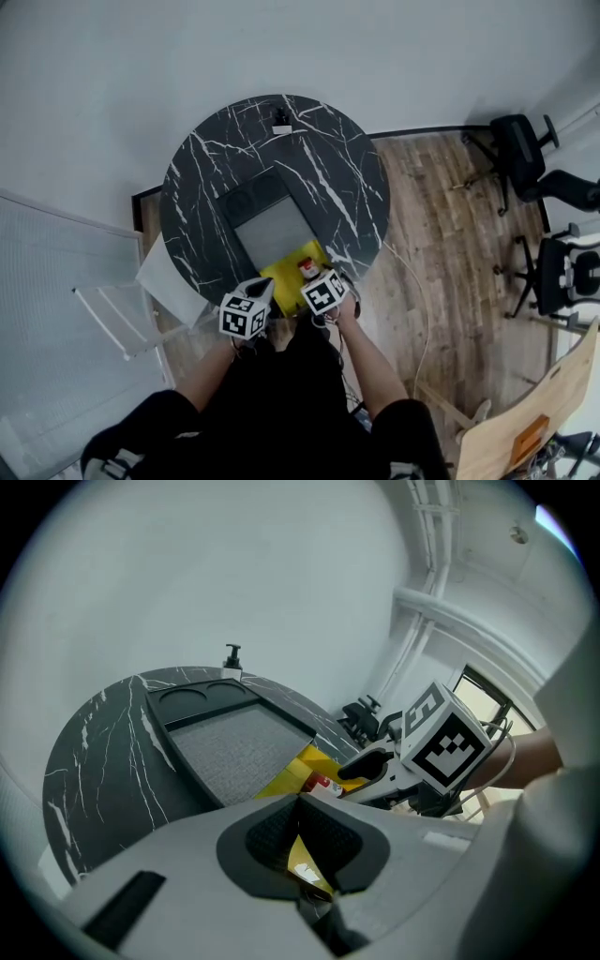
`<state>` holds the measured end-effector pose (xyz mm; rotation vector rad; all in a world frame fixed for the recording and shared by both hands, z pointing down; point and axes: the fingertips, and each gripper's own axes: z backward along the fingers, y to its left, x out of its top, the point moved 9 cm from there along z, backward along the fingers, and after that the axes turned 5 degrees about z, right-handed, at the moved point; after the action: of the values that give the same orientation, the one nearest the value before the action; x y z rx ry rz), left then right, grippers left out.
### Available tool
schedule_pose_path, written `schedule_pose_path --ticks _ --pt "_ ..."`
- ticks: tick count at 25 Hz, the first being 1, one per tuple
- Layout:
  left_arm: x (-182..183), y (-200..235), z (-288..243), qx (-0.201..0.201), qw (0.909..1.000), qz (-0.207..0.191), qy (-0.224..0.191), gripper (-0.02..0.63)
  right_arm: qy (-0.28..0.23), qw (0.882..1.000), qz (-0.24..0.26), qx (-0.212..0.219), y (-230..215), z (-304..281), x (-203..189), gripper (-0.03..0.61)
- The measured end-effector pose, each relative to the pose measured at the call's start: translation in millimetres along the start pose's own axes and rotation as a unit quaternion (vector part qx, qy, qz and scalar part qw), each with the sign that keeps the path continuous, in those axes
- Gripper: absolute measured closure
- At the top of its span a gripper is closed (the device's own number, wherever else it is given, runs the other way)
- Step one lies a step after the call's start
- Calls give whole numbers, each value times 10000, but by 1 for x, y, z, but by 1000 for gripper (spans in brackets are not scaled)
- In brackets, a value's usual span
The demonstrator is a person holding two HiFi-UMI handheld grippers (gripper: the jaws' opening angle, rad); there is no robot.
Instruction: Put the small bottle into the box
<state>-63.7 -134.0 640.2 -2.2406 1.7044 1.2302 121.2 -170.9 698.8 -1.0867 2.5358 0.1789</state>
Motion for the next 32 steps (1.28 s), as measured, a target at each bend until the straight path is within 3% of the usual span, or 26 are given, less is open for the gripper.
schedule_pose_path --ticks 8,12,15,19,22,26,32 --pt "0 -4 12 -286 9993 -177 -144 617 -820 9952 -314 -435 12 36 2 322" --pt "-1 -3 20 -419 9984 -319 -194 617 -1148 9909 -414 -571 27 54 7 353" --pt "-3 -5 27 -536 9972 -474 -209 617 -1418 9854 -496 -803 40 71 11 403" --pt "-4 -6 35 -686 9953 -642 -224 617 -1740 9748 -658 -1228 56 86 8 556" --pt "1 -10 42 -845 9917 -920 -297 617 -1928 9674 -758 -1455 69 98 7 578" --pt "3 -17 57 -1032 9840 -1386 -440 617 -2378 9487 -985 -1834 91 115 5 581" --pt "7 -23 85 -1187 9726 -1867 -710 617 -3083 9079 -1481 -2423 126 149 2 583"
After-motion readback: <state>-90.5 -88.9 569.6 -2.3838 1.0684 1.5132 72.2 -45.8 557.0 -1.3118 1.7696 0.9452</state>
